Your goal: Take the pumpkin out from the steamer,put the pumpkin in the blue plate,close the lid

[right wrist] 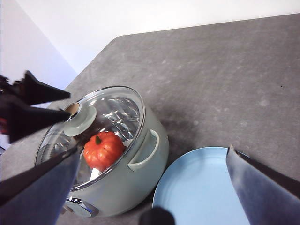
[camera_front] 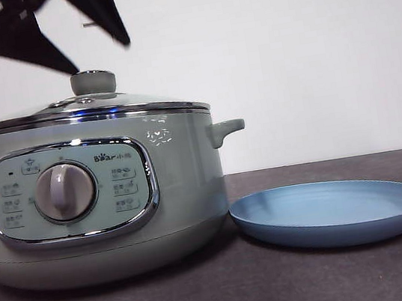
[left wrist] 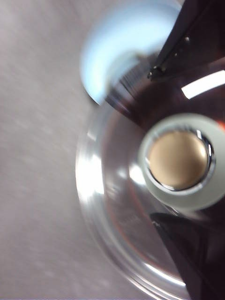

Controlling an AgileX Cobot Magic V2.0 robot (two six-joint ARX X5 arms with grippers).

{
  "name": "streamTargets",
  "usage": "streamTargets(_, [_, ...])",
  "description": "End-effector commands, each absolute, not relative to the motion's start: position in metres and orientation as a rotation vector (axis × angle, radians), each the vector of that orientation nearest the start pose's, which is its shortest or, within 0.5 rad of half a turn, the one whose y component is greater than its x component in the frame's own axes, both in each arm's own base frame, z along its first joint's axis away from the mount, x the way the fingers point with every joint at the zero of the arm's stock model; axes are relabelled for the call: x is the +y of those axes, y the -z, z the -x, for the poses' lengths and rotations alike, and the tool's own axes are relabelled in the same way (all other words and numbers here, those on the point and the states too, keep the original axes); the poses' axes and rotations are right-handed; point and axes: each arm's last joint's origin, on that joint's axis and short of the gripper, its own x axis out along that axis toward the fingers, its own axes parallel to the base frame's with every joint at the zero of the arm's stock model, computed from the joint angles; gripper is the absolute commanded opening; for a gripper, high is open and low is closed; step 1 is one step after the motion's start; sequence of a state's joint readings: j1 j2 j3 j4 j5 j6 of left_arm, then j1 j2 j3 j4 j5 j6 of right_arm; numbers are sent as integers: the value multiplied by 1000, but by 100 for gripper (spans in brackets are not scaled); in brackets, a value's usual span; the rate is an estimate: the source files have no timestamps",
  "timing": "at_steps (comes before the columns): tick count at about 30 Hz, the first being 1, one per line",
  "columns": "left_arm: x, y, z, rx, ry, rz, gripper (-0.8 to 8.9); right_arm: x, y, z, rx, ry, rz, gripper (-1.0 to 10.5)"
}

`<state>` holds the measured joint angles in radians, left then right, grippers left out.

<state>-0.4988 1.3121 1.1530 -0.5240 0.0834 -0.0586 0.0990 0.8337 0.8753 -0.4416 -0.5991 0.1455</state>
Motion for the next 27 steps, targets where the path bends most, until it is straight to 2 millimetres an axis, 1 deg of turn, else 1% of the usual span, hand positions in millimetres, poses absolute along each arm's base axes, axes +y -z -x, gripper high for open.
streamTargets(1, [-141,-309,-248,719,531,-149,471,33,-335,-167,439,-658,-239,536])
streamTargets(6, [-143,-300,-252,770,529,-163,463,33,-335,-167,439,-658,-240,536])
streamTargets(7, [-143,-298,-252,780,528,-166,438,33,-335,-167,439,-658,-240,536])
streamTargets(9, [-143,-297,-251,794,529,-178,283,33,-335,-167,439,-658,-240,536])
streamTargets(11, [-143,-297,-251,796,536,-198,78,33,-335,-167,439,-658,-240,535])
streamTargets(12, [-143,-297,-251,795,538,-200,-1,33,-335,-167,439,-658,-240,535])
streamTargets(21, [-143,-301,-251,750,548,-206,-8,33,-335,-167,436,-660,-239,536])
streamTargets(24, [-140,-309,-248,705,544,-196,-8,33,-335,-167,431,-661,-238,535])
streamTargets(27, [-136,-323,-243,640,525,-188,-8,34,-336,-169,421,-671,-235,535])
